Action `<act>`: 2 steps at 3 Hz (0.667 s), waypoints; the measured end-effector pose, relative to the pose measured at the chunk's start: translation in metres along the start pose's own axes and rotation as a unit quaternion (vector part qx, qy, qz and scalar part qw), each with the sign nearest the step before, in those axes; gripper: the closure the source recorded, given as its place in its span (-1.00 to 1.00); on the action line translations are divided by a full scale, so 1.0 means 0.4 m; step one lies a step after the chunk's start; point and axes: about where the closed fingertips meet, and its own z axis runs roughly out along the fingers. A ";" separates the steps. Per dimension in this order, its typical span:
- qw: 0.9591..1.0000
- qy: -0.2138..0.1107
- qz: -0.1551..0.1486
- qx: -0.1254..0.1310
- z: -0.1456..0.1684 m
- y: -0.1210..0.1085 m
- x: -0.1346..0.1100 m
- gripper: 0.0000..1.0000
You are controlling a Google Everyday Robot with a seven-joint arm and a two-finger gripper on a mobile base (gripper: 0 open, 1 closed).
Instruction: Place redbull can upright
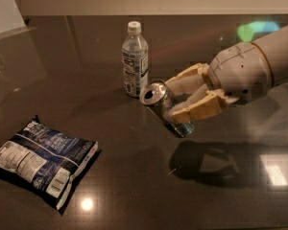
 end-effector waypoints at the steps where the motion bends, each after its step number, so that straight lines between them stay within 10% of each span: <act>1: 0.998 -0.063 0.007 0.009 0.005 -0.002 -0.010 1.00; 2: 0.994 -0.103 0.017 0.017 0.012 -0.006 -0.002 1.00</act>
Offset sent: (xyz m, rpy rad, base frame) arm 0.0063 -0.0006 -0.0110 0.3071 0.0670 -0.0767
